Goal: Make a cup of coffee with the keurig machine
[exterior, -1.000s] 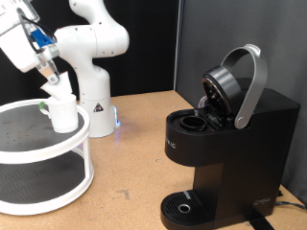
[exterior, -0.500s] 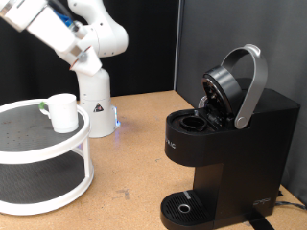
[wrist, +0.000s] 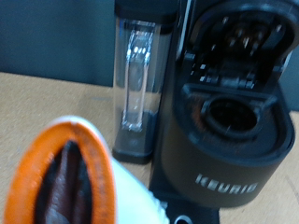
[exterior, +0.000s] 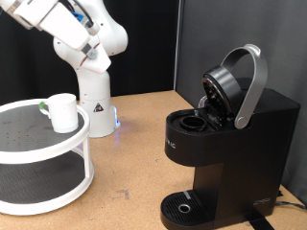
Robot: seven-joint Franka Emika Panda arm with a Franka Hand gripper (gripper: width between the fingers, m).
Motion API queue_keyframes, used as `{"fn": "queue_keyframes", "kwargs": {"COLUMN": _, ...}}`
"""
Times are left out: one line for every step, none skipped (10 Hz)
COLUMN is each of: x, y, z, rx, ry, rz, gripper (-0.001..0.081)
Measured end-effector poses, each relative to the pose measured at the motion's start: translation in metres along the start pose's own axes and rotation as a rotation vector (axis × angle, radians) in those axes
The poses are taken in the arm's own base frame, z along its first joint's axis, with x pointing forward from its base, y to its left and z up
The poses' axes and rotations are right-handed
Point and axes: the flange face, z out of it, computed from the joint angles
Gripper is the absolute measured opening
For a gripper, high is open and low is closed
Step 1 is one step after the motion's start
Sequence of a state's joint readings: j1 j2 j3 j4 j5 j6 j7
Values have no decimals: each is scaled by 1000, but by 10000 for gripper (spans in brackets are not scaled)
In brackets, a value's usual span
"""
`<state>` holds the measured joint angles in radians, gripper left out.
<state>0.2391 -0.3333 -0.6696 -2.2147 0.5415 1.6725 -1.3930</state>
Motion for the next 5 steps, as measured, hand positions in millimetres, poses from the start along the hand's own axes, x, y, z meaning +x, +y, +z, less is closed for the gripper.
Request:
{"fn": "queue_keyframes", "kwargs": {"x": 6, "y": -1, "z": 3, "rx": 9, "ry": 12, "rz": -19, "gripper": 82}}
{"fn": "queue_keyframes", "kwargs": {"x": 16, "y": -3, "z": 8, "rx": 20, "ry": 15, "rz": -31, "gripper": 82}}
{"fn": "queue_keyframes", "kwargs": {"x": 28, "y": -5, "z": 16, "rx": 37, "ry": 2, "rz": -33, "gripper": 82}}
{"fn": "queue_keyframes", "kwargs": {"x": 42, "y": -5, "z": 24, "rx": 49, "ry": -7, "rz": -31, "gripper": 82}}
{"fn": "queue_keyframes", "kwargs": {"x": 55, "y": -6, "z": 32, "rx": 50, "ry": -16, "rz": -28, "gripper": 82}}
